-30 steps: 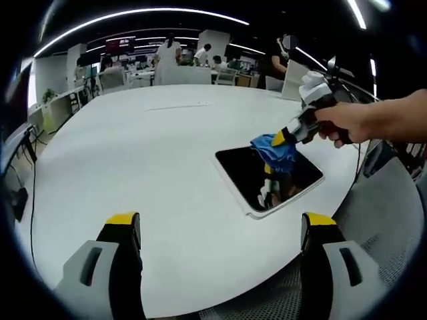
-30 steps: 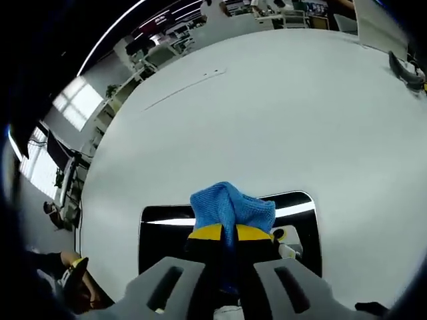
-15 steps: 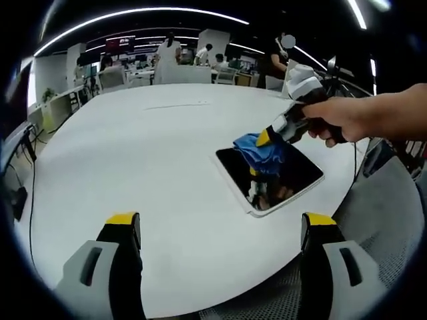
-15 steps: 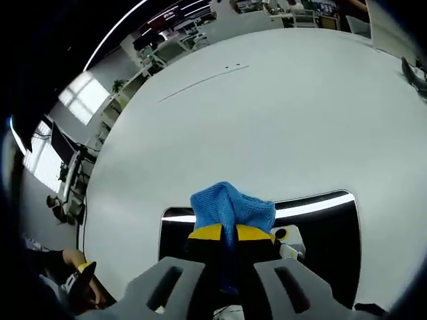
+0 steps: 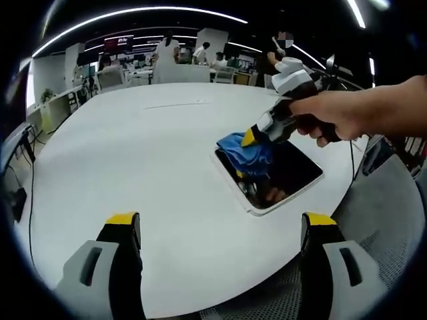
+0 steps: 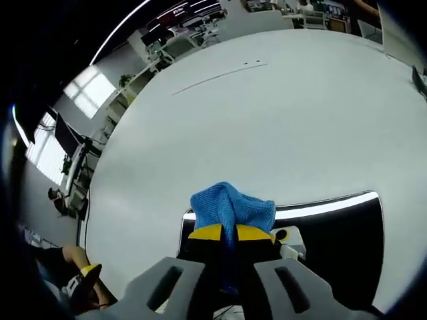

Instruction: Wipe the mirror surface with the cleaning cloth until all visible marks leave the cleaned area.

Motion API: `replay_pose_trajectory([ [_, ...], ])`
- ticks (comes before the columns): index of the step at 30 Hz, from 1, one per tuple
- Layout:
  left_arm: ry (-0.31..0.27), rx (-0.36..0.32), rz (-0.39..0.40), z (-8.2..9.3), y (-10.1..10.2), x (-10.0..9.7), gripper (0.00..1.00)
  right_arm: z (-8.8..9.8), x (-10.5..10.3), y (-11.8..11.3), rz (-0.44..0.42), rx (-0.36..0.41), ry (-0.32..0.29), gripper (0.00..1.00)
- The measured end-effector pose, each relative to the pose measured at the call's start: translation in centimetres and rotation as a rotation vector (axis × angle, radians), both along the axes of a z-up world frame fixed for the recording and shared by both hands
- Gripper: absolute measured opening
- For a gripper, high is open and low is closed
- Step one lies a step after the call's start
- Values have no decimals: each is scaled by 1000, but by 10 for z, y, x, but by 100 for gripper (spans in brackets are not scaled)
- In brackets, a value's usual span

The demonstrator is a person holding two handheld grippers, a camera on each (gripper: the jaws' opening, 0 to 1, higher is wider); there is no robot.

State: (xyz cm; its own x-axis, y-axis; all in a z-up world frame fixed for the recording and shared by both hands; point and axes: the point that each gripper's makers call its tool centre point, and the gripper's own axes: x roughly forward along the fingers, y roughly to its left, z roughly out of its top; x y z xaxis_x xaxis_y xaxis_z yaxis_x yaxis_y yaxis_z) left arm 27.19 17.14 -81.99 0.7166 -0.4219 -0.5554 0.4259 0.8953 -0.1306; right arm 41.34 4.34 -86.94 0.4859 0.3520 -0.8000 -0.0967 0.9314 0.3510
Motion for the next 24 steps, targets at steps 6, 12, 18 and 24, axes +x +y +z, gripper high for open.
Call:
replay_pose_trajectory([
  [6, -1, 3, 2, -1, 1, 1, 99, 1, 0, 10, 9, 13, 6, 0],
  [12, -2, 7, 5, -1, 2, 1, 99, 0, 1, 16, 15, 16, 3, 0],
  [18, -3, 11, 9, -1, 4, 1, 99, -2, 0, 16, 32, 13, 2, 0],
  [24, -2, 11, 20, -2, 5, 2, 99, -3, -11, 17, 51, 5, 12, 0],
])
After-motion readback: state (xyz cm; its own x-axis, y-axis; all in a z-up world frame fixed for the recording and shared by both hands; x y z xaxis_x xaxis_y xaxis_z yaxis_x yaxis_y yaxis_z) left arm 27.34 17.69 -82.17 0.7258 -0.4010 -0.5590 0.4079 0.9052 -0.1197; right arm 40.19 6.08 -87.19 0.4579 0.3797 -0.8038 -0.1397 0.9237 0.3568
